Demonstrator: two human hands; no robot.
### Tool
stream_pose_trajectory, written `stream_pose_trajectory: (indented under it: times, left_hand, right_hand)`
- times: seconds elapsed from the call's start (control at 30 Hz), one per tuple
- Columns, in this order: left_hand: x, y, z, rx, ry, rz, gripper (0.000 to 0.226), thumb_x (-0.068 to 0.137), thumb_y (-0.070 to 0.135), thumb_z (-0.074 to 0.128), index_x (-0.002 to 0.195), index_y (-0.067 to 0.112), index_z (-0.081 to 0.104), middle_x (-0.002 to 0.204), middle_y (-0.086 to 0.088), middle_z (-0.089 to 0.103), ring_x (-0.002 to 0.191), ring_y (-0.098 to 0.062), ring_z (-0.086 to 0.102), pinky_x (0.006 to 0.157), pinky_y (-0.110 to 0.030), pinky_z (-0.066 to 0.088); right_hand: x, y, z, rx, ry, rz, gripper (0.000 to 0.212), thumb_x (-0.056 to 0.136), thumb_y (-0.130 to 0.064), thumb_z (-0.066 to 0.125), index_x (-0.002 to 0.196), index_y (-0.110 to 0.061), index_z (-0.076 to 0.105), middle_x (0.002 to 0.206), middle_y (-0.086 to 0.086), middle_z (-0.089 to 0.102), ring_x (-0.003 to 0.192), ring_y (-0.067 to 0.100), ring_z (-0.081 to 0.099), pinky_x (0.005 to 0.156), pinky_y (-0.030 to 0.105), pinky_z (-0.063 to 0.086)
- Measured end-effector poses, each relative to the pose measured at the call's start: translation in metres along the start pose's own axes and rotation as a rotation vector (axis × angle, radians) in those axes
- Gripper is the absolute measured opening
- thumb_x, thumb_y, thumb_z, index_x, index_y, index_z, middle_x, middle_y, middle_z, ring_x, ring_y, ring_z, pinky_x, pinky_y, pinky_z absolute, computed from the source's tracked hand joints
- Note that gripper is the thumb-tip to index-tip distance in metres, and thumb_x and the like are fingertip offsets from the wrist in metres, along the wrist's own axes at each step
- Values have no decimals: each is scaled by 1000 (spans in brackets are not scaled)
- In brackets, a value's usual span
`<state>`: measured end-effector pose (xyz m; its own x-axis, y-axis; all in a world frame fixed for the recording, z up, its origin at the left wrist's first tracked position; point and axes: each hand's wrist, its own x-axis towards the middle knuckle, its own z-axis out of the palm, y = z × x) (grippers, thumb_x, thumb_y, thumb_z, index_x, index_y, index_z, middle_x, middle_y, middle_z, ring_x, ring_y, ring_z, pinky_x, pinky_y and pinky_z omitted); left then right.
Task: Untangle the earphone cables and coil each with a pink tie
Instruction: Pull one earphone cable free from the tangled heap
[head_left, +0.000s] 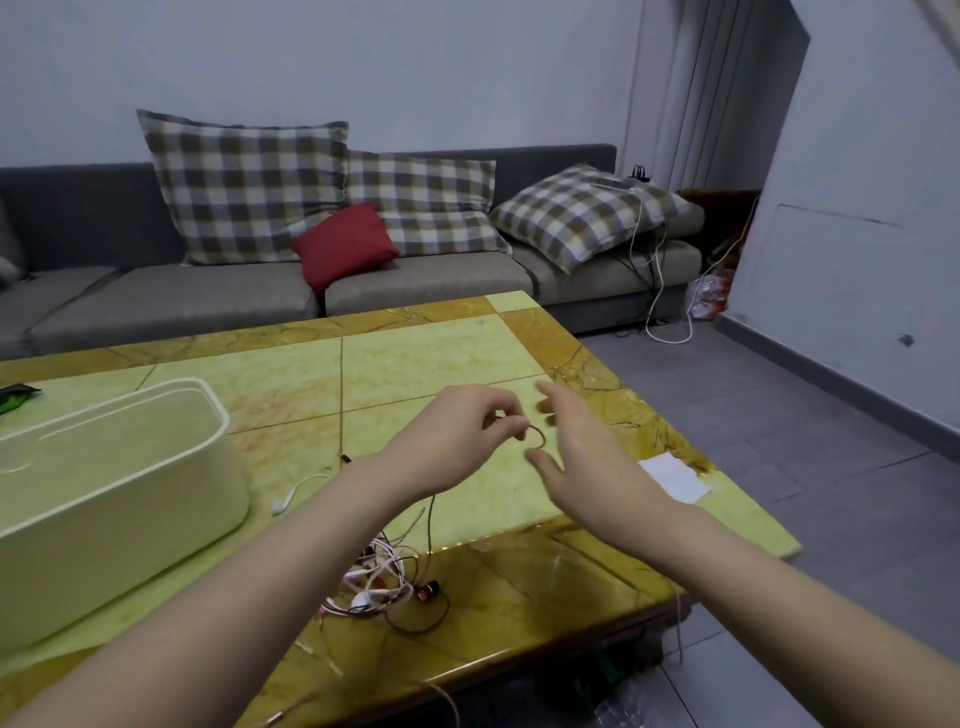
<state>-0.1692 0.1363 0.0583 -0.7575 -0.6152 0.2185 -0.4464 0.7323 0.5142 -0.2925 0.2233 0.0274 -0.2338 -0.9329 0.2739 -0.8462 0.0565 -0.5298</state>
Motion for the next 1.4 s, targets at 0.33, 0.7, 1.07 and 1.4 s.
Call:
stream_pose_trajectory:
  times: [0.33,0.7,1.07,1.4]
  left_hand:
    - [-15,-38,5,8,-151,-139,28,101,25,37,84,19,59,75,2,54,63,-11,43,55,-18,31]
    - [-20,-63,2,1,-57,-207,28,99,27,42,82,22,64,69,-6,57,50,-12,36,49,-23,28]
    - [-18,-32,3,2,-77,-94,25,100,25,38,83,19,55,74,6,55,65,-11,47,59,-23,35]
    - [-35,-94,-1,111,-173,-335,28,101,21,36,80,17,53,66,5,46,55,-10,39,48,-21,27]
  right_hand:
    - [7,31,-16,-48,73,151,32,103,-23,30,104,-18,62,88,5,59,77,24,55,65,35,40]
    - [-9,71,-13,-282,-226,370,54,95,-19,52,141,-5,28,142,14,37,133,29,33,101,32,32]
    - [12,-5,18,118,-82,42,25,102,-24,33,97,-19,57,71,-7,49,64,15,49,56,26,36]
    - [8,89,-7,-73,61,505,29,99,-9,31,84,-13,55,88,10,55,79,27,47,63,32,31]
